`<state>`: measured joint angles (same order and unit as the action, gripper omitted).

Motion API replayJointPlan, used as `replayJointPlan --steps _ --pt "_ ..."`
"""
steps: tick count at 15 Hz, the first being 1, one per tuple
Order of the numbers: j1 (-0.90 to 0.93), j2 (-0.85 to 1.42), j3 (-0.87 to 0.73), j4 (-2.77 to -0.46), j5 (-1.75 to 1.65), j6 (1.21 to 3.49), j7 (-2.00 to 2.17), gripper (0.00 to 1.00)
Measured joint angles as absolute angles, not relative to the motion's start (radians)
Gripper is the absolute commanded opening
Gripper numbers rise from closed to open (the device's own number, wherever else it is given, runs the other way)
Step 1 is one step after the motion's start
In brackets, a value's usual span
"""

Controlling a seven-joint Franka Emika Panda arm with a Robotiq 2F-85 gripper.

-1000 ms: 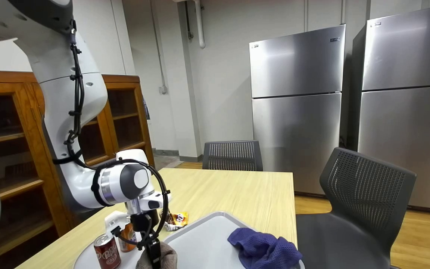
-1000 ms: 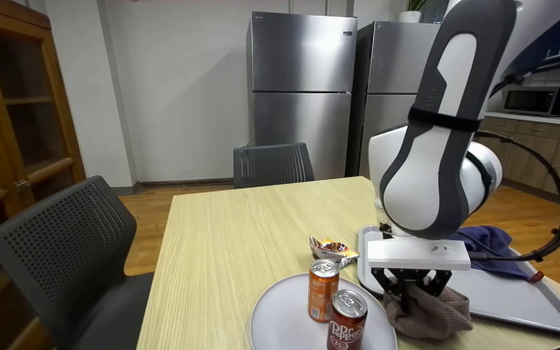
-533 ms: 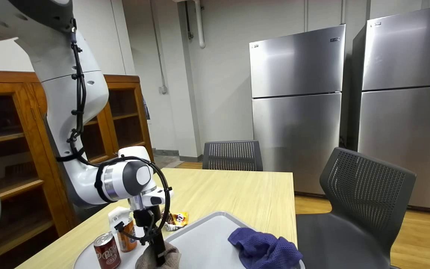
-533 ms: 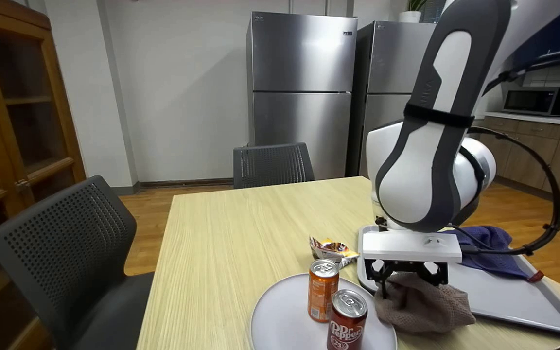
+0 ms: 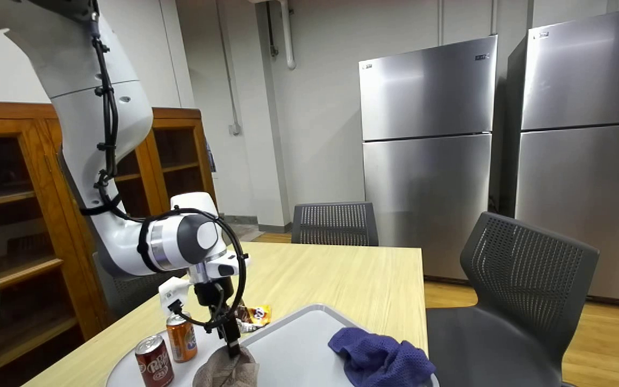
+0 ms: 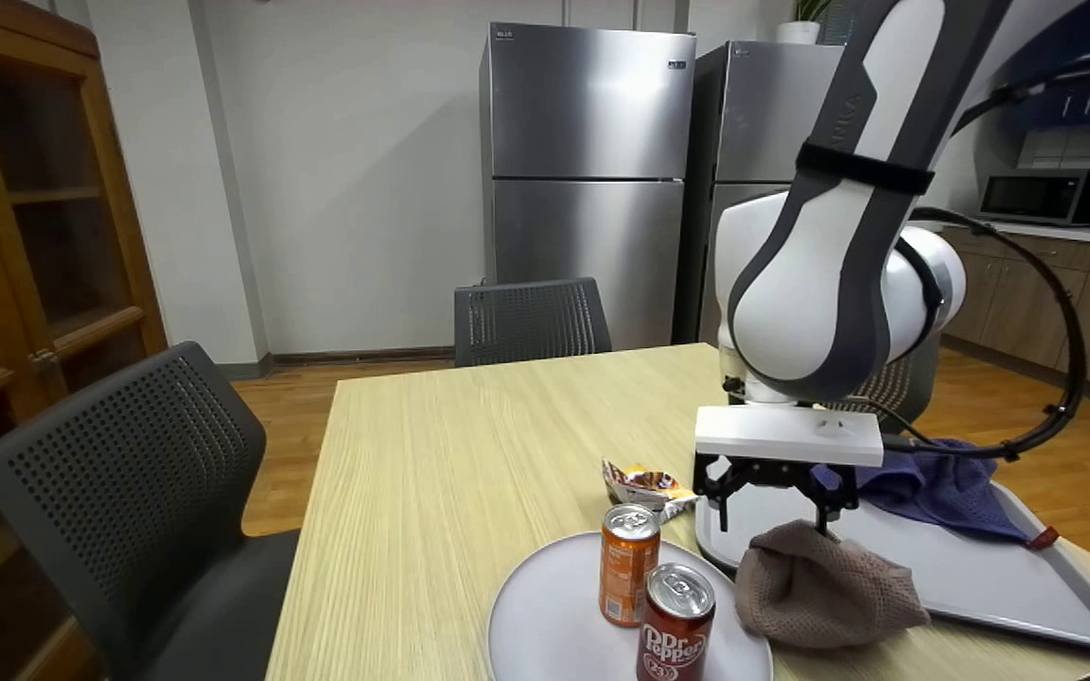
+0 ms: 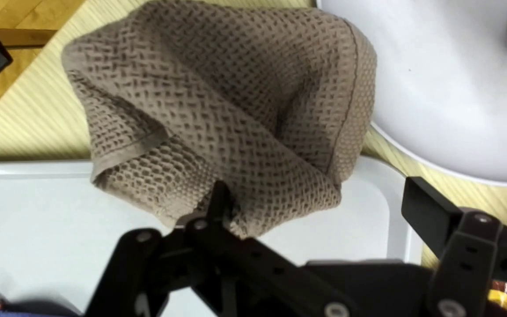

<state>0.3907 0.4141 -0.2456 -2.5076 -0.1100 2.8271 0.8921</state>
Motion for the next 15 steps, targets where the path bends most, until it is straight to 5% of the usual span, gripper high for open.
replayJointPlan --steps 15 --pt "0.242 0.310 -0.238 -2.496 -0.109 2.776 0.893 1.00"
